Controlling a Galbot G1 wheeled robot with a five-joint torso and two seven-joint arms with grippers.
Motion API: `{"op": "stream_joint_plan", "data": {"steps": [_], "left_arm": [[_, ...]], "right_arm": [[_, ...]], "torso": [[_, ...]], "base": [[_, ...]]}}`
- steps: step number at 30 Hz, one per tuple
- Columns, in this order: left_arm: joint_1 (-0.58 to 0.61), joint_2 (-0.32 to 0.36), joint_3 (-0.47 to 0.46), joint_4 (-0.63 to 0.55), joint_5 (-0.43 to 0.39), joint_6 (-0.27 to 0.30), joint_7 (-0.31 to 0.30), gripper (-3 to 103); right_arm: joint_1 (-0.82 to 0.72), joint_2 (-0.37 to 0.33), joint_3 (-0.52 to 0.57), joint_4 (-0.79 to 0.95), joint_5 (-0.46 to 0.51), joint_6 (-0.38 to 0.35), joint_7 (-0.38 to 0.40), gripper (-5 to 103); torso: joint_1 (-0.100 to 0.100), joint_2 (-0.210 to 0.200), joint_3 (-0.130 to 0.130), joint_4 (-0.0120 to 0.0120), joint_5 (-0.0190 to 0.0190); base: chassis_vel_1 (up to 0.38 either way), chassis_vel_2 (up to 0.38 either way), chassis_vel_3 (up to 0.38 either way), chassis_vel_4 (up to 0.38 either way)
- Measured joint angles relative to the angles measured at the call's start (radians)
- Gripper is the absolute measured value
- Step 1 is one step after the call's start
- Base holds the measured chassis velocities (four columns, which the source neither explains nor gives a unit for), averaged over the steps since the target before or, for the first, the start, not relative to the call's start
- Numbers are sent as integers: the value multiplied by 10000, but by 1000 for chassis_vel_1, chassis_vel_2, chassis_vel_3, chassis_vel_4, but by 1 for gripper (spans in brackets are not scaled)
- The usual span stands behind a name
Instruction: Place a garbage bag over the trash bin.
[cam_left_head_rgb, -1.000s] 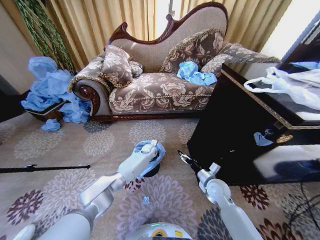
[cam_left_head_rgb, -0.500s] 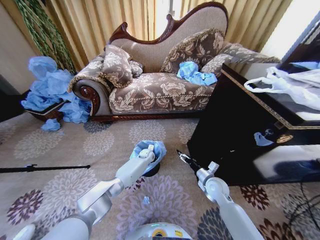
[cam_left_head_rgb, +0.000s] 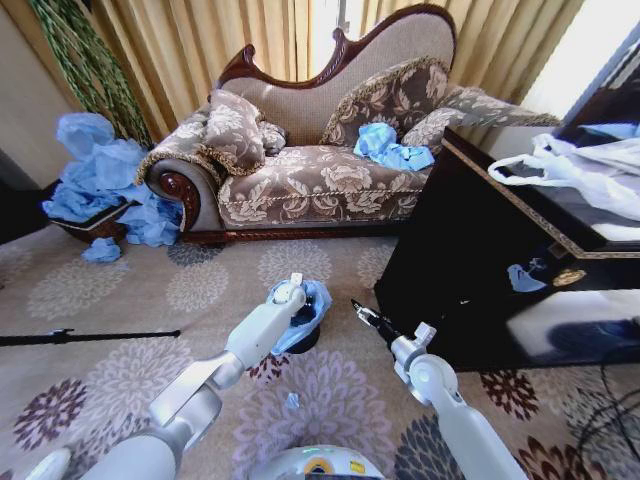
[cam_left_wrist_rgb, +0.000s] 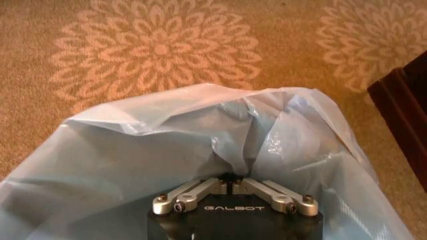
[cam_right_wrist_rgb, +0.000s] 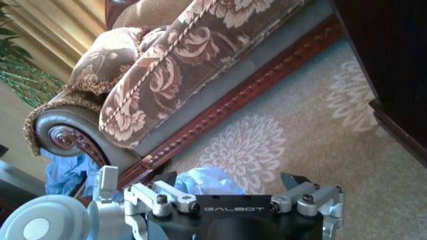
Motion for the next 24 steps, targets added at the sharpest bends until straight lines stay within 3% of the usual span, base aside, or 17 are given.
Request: {"op": "stream_joint_plan", "data": {"steps": [9, 15, 21, 24], "left_arm": [[439, 257, -55, -792, -332, 44, -43, 0], [1028, 642, 24, -1758, -569, 57, -505, 26], [1454, 1093, -186, -2845, -856, 57, -701, 43], [1961, 1443, -790, -4284, -1625, 57, -1270, 59]], "right_arm": [[-156, 1, 17, 214, -5, 0, 68, 100], [-298, -12, 76, 358, -5, 0, 76, 100], [-474, 4, 177, 439, -27, 0, 61, 100], [-653, 80, 284, 597, -93, 12, 50, 100]], "torso": [[0, 0, 0, -1, 0], [0, 0, 0, 0, -1], [0, 0, 0, 0, -1], [1, 0, 0, -2, -1]], "base": [[0, 0, 0, 0], [0, 0, 0, 0], [0, 0, 0, 0], [0, 0, 0, 0]]}}
